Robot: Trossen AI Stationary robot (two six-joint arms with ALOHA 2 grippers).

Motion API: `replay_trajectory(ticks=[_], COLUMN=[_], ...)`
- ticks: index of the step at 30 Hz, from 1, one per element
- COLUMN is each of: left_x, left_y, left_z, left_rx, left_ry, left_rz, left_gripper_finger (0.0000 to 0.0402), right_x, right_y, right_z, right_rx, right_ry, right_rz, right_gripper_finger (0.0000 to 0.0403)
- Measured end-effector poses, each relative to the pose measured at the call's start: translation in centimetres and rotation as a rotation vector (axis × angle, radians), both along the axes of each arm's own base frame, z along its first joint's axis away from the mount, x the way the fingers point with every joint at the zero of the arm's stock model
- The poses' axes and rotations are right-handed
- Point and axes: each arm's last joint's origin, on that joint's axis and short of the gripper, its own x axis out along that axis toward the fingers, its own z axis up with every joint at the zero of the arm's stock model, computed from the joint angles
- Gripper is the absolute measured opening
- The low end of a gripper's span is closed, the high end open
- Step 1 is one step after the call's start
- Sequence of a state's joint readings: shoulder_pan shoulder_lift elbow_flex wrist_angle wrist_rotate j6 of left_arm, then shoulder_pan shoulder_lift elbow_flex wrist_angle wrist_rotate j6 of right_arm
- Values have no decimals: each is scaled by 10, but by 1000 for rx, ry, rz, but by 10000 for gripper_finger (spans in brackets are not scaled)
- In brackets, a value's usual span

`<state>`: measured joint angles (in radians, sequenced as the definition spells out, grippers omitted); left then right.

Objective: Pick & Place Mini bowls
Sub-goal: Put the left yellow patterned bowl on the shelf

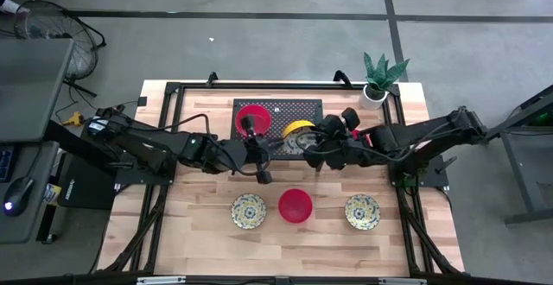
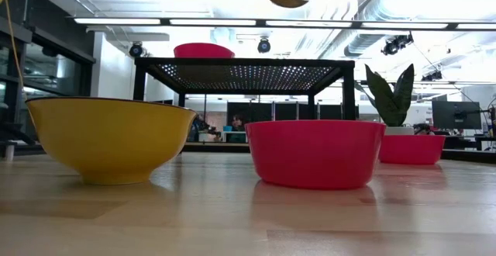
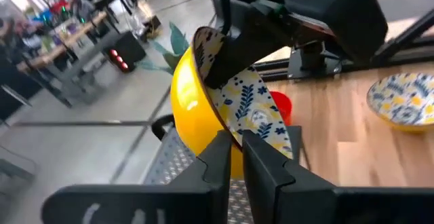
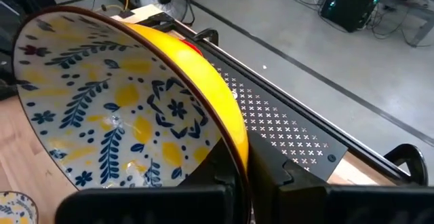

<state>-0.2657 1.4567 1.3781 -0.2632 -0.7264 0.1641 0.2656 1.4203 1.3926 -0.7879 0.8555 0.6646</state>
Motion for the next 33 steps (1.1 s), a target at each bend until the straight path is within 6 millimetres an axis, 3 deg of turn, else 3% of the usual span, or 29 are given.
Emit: replay_trajectory(ticks=[8, 14, 22, 27, 33], left_x=[1, 3, -5, -22, -55], left_y=[0, -1, 3, 12, 43], left_z=[4, 13, 58, 81, 86], left_rx=[168, 323, 476, 460, 316], left_ry=[49, 43, 47, 35, 74], left_rz=[-39, -76, -25, -102, -213], left_gripper_finger=[74, 82, 83, 83, 83], right_x=[-5, -13, -21, -28, -37], right_y=[-24, -53, -104, -132, -160], right_z=[8, 16, 16, 15, 11], right_rx=[11, 72, 282, 380, 477], right_ry=[23, 46, 77, 77, 56], right_rz=[-1, 36, 153, 222, 236], right_gripper_finger=[5, 5, 5, 5, 5])
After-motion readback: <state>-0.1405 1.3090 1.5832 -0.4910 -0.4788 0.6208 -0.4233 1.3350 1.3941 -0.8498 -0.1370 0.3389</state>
